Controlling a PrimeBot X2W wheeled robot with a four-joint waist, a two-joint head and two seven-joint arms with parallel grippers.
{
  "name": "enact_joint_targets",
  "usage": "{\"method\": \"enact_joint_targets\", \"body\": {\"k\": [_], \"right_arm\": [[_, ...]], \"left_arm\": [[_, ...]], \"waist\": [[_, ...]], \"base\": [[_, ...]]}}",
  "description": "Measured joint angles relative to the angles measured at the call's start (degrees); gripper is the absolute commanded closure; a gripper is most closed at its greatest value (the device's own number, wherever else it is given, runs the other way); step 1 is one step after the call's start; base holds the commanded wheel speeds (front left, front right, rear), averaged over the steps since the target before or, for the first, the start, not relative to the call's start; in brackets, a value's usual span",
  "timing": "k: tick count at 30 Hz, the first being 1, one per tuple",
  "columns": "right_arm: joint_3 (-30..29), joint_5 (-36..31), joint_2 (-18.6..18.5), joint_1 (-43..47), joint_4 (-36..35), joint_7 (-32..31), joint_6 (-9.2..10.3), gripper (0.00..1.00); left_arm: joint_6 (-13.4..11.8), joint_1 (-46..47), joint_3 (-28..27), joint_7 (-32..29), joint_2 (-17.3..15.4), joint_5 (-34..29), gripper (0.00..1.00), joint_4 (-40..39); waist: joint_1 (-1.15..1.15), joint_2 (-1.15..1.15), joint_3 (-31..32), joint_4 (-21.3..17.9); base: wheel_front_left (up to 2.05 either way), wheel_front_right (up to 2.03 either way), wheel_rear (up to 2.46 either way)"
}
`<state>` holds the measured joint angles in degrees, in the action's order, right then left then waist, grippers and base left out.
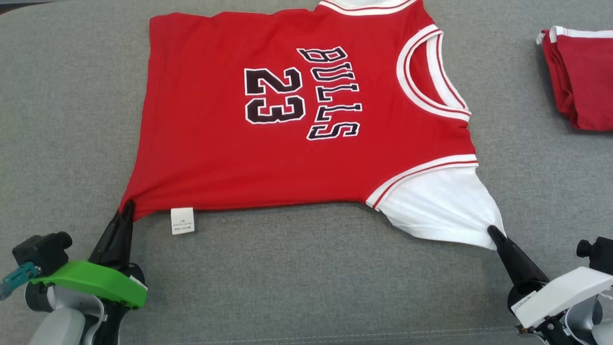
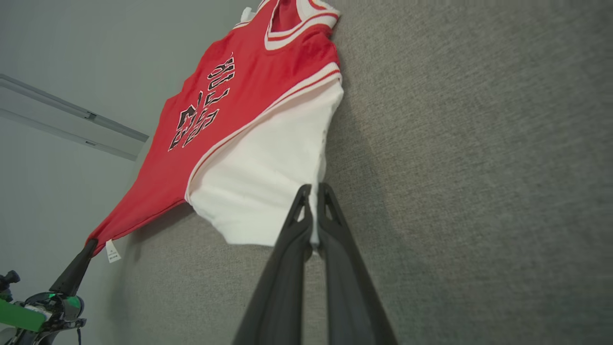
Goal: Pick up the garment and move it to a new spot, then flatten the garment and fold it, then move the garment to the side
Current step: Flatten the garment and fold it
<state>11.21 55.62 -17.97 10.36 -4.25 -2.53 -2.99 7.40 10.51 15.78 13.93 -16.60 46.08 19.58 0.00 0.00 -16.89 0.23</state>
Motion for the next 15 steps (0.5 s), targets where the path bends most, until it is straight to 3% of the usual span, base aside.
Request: {"method": "enact_joint_targets", "body": {"k": [15], "right_arm": [[4.8,-0.8,2.1,1.0,0.4,0.1,-0.52,1.0]], "left_arm": [[0.0,-0.2,2.4,0.3,0.6,-0.5,1.0,1.8]], "waist": [[0.0,0.0,-0.7,0.4]], "base": [[0.0,0.0,0.0]]}}
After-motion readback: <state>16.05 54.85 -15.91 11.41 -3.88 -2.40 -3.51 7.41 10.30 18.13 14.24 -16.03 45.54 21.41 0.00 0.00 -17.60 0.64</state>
